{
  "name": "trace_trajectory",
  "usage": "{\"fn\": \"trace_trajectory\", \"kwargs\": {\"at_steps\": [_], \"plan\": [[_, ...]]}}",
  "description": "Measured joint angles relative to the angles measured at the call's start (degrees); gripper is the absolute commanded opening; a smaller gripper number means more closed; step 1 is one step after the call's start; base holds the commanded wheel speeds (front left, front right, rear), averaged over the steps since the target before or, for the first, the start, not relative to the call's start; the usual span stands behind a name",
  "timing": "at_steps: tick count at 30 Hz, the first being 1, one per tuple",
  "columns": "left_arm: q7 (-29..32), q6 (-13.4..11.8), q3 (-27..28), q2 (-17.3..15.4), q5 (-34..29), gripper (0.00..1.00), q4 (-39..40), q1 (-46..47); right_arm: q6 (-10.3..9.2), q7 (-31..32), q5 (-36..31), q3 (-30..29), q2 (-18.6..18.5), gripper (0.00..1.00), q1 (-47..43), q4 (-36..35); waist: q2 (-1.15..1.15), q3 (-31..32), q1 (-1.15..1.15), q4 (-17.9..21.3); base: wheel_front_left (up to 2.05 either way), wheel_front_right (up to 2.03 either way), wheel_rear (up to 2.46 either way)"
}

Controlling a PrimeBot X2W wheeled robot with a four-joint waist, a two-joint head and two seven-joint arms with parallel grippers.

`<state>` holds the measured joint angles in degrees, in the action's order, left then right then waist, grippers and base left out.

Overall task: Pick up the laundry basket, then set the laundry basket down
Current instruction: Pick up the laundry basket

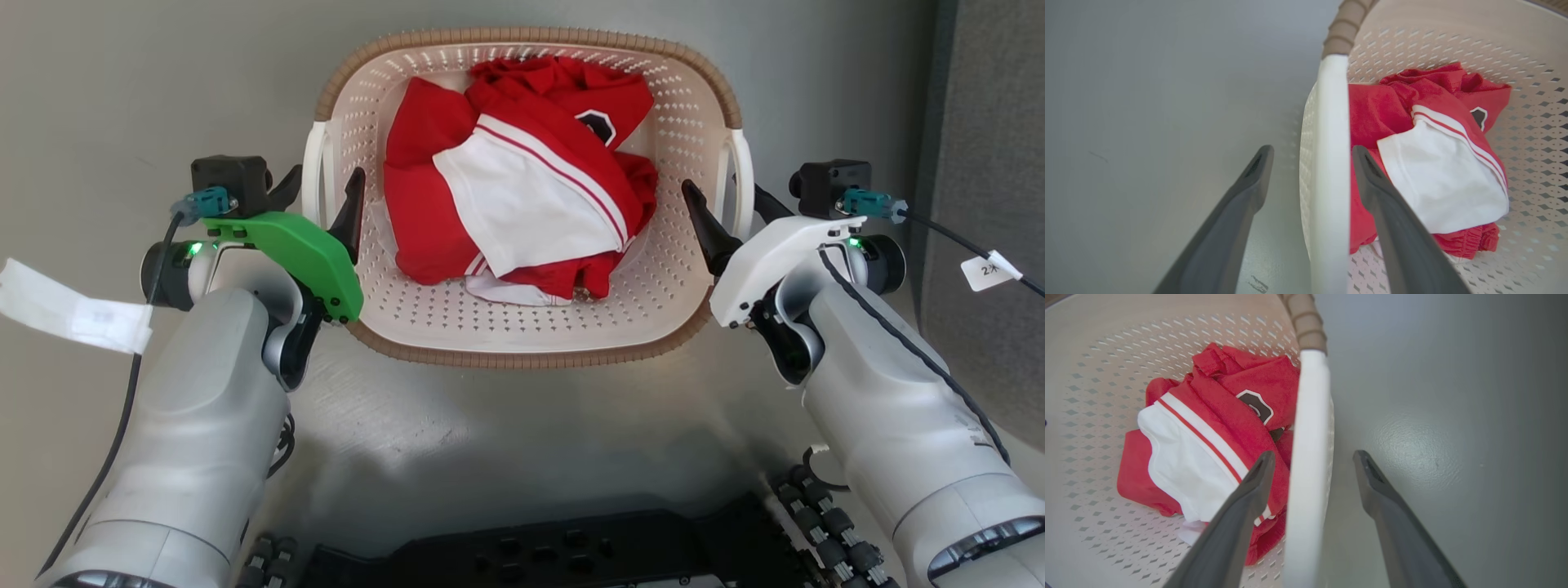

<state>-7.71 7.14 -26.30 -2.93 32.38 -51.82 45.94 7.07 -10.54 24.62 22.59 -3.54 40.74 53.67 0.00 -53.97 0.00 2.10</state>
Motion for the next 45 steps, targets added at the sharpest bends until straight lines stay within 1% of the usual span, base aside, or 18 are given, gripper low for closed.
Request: {"fn": "trace_trajectory", "kwargs": {"at_steps": [4,5,6,7,8,9,10,13,14,16,23,29,35,39,45], "plan": [[0.1,0.0,-1.6,0.0,1.2,1.0,-1.2,1.1,0.0,0.1,0.7,1.1,0.0,1.0,1.2,1.2,0.0,-1.4,0.0,-0.2,0.0,0.0,0.0],[0.1,0.0,-1.8,0.0,1.5,0.89,-1.4,1.1,0.0,0.1,0.9,1.6,-0.1,1.0,1.4,1.3,0.0,-1.6,0.0,-0.3,0.0,0.0,0.0],[0.1,0.0,-2.0,0.0,1.8,0.7,-1.5,1.1,0.0,0.1,1.3,2.0,-0.1,0.86,1.6,1.4,0.0,-1.8,0.0,-0.4,0.0,0.0,0.0],[0.1,0.0,-2.3,0.0,2.0,0.42,-1.6,1.1,0.0,0.1,1.7,2.2,0.0,0.58,1.8,1.6,0.0,-1.9,0.0,-0.5,0.0,0.0,0.0],[0.1,0.0,-2.6,0.0,2.2,0.26,-1.7,1.2,0.04,0.1,2.1,2.5,0.0,0.31,2.2,1.8,0.0,-2.0,0.0,-0.6,0.0,0.0,0.0],[0.1,0.0,-3.0,0.0,2.3,0.02,-1.8,1.3,0.05,0.3,2.6,2.8,0.0,0.01,2.5,1.8,0.0,-2.1,0.0,-0.7,0.0,0.0,0.0],[0.1,0.0,-3.3,0.0,2.4,0.0,-1.9,1.5,0.05,0.5,2.9,3.2,-0.1,0.0,2.8,1.9,0.0,-2.1,0.0,-0.8,0.0,0.0,0.0],[0.1,0.0,-4.0,0.0,3.7,0.0,-2.3,2.2,-0.02,0.5,3.8,4.0,-0.2,0.0,3.4,2.4,0.0,-2.2,0.0,-0.9,0.0,0.0,0.0],[0.1,0.4,-4.6,0.4,4.1,0.0,-2.4,2.2,-0.09,0.5,4.2,4.0,0.1,0.0,3.7,2.4,0.0,-2.2,0.0,-0.9,0.0,0.0,0.0],[-0.2,0.2,-5.1,0.6,5.3,0.0,-2.8,2.2,-0.14,0.4,4.7,4.2,0.1,0.0,3.8,2.8,0.0,-2.1,0.0,-0.9,0.0,0.0,0.0],[-0.5,0.2,-6.8,0.6,6.9,0.0,-3.5,2.2,-0.13,-0.5,6.0,5.5,0.1,0.0,4.0,4.6,0.0,-0.7,0.0,-0.9,0.0,0.0,0.0],[-1.4,0.2,-8.2,0.6,9.3,0.0,-5.1,2.1,-0.13,-1.0,8.0,7.3,0.1,0.0,4.0,5.5,0.0,1.5,0.0,-1.0,0.0,0.0,0.0],[-1.5,0.2,-9.4,0.6,10.9,0.0,-6.5,1.3,-0.12,-0.9,11.3,9.3,0.1,0.0,3.2,6.0,0.0,4.8,0.0,-0.9,0.0,0.0,0.0],[-1.4,0.2,-10.3,0.6,12.6,0.0,-7.2,0.0,-0.13,0.5,13.6,10.9,0.1,0.0,2.5,6.1,0.0,7.6,0.0,-0.7,0.0,0.0,0.0],[1.3,0.2,-11.1,0.6,15.0,0.0,-8.7,-2.2,-0.2,5.3,17.3,13.8,-0.1,0.0,1.5,6.2,0.0,12.2,0.0,-0.3,0.0,0.0,0.0]]}}
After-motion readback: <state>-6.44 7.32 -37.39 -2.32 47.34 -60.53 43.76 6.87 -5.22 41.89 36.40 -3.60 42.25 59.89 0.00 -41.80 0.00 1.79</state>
